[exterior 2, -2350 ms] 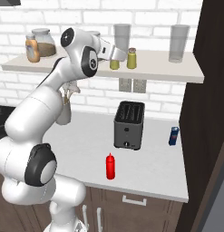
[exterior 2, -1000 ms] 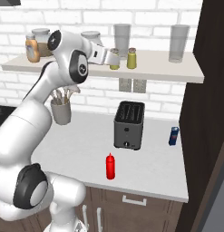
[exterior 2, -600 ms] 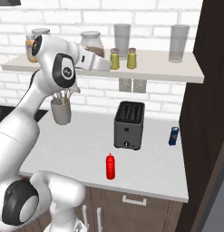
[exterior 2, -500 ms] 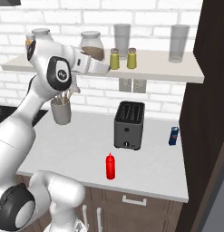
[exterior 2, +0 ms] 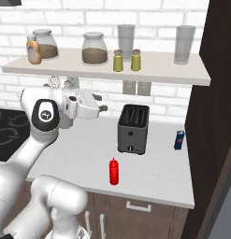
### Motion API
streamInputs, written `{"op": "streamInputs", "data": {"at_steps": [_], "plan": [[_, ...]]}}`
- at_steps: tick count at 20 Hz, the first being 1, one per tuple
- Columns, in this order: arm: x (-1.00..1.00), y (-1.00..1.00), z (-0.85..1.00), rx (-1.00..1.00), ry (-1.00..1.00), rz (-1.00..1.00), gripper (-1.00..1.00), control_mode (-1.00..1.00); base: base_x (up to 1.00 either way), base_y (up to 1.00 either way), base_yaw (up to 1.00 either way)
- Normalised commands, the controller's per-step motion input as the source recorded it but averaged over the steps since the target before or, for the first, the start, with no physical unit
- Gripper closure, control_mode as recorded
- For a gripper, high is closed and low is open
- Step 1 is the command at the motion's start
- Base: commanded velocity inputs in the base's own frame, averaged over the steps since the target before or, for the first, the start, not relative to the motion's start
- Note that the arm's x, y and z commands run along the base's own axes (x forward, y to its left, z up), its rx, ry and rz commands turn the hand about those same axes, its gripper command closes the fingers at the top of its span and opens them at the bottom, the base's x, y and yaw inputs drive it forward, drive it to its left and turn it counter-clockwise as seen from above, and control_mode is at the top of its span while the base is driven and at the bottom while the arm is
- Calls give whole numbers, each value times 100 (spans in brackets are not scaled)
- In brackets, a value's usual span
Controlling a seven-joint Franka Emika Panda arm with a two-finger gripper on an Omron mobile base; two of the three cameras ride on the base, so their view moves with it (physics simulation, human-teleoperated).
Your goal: Put the shaker and condiment bottle from the counter next to their counterparts in the cabinet.
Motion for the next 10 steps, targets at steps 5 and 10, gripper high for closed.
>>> {"op": "streamInputs", "data": {"at_steps": [5, 10], "plan": [[-53, -6, -99, -4, -1, -9, -100, -100, 0, 0, 0], [-24, 0, -83, 0, 0, 0, -100, -100, 0, 0, 0]]}}
